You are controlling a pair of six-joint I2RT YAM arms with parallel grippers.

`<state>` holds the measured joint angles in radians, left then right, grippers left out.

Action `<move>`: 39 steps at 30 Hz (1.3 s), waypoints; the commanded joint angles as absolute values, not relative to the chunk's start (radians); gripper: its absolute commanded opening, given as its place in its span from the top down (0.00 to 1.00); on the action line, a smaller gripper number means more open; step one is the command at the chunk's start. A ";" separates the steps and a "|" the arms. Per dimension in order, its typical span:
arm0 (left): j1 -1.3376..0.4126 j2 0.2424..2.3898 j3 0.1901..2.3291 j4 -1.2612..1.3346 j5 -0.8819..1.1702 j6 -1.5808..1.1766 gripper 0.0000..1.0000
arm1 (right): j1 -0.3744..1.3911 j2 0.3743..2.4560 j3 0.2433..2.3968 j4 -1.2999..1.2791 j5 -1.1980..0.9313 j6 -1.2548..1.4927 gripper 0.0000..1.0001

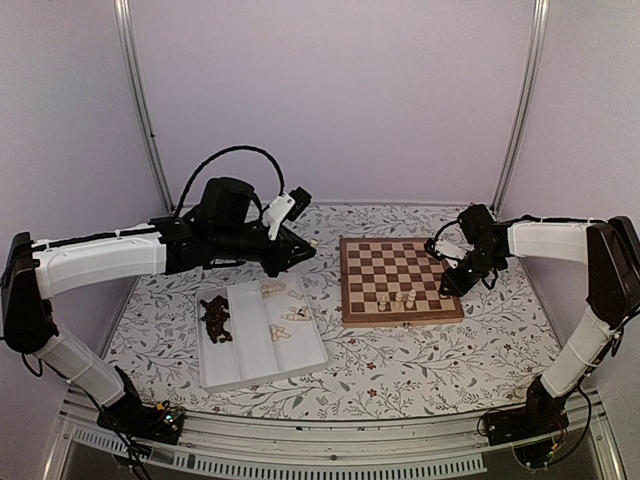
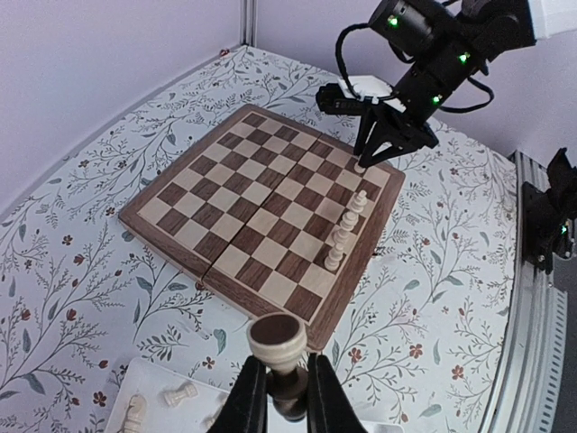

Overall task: Set up the chess pieces on the board
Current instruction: Place the chess piece on the chessboard, then adjust the chess piece.

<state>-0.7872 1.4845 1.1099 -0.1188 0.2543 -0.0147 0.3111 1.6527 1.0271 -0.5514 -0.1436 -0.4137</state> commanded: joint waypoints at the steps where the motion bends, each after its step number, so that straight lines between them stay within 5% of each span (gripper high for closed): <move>1: -0.791 1.488 1.116 -0.130 0.264 -0.002 1.00 | 0.308 1.654 1.045 -0.547 -0.151 -0.404 0.74; 7: -0.790 1.518 1.148 -0.178 0.380 0.034 0.99 | 0.308 1.532 1.127 -0.646 -0.296 -0.493 0.64; 12: -0.790 1.572 1.197 -0.246 0.576 0.067 0.99 | 0.375 1.377 1.244 -0.850 -0.692 -0.763 0.65; 28: -0.790 1.785 1.328 -0.428 1.034 0.062 1.00 | 0.886 1.482 1.437 -0.887 -0.251 -0.970 0.56; 39: -0.799 1.842 1.345 -0.437 1.066 0.025 0.99 | 0.982 1.591 1.427 -0.766 -0.153 -0.973 0.53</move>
<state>-0.7902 1.8248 1.3235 -0.4259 1.0256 0.0353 0.9436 1.5543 1.4277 -0.8124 -0.2081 -0.9554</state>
